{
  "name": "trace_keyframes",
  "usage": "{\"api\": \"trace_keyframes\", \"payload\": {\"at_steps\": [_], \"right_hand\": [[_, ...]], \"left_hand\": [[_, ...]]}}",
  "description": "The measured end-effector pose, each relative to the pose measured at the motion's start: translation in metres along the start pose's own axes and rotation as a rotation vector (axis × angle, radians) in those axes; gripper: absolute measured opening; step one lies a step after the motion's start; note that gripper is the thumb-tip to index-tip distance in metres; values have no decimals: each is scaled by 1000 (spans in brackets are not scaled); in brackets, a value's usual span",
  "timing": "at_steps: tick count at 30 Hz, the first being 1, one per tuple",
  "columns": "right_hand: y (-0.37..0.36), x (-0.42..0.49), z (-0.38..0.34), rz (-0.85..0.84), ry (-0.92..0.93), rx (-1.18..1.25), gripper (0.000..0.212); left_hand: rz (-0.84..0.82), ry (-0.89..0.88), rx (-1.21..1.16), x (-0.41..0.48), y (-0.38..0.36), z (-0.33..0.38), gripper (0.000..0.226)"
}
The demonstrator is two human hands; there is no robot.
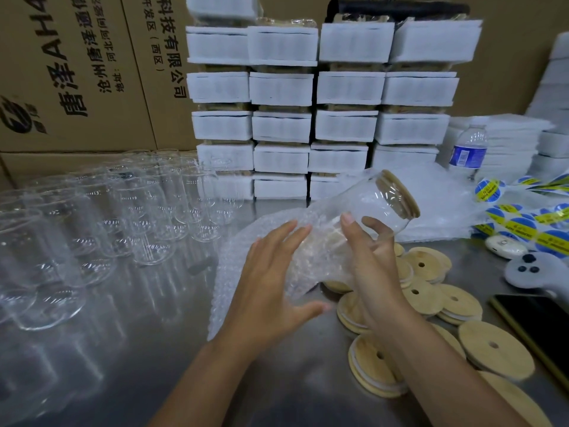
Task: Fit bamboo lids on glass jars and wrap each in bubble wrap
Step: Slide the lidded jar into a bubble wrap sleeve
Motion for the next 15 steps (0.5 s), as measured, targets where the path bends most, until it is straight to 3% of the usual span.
{"api": "trace_keyframes", "payload": {"at_steps": [2,7,10,13,15], "right_hand": [[-4,-4,-1,-42,32,-7,71],[-18,-16,1,-183,38,-85,89],[-20,-21,1,-262,56,-261,79],[-16,-22,2,-335,53,-462,87],[-16,-22,0,-374,95,-514,81]], "left_hand": [[69,-17,116,1,-2,-2,106],[220,31,203,1,2,-4,96],[229,70,195,1,5,-3,102],[222,213,77,1,11,-3,104],[240,310,-59,2,15,-6,102]]}}
Point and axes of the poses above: each hand's wrist, its own x-axis towards the middle knuckle, its own y-axis out of the back of the hand, z = x × y, the point moved 2 cm from there along x, towards the middle knuckle
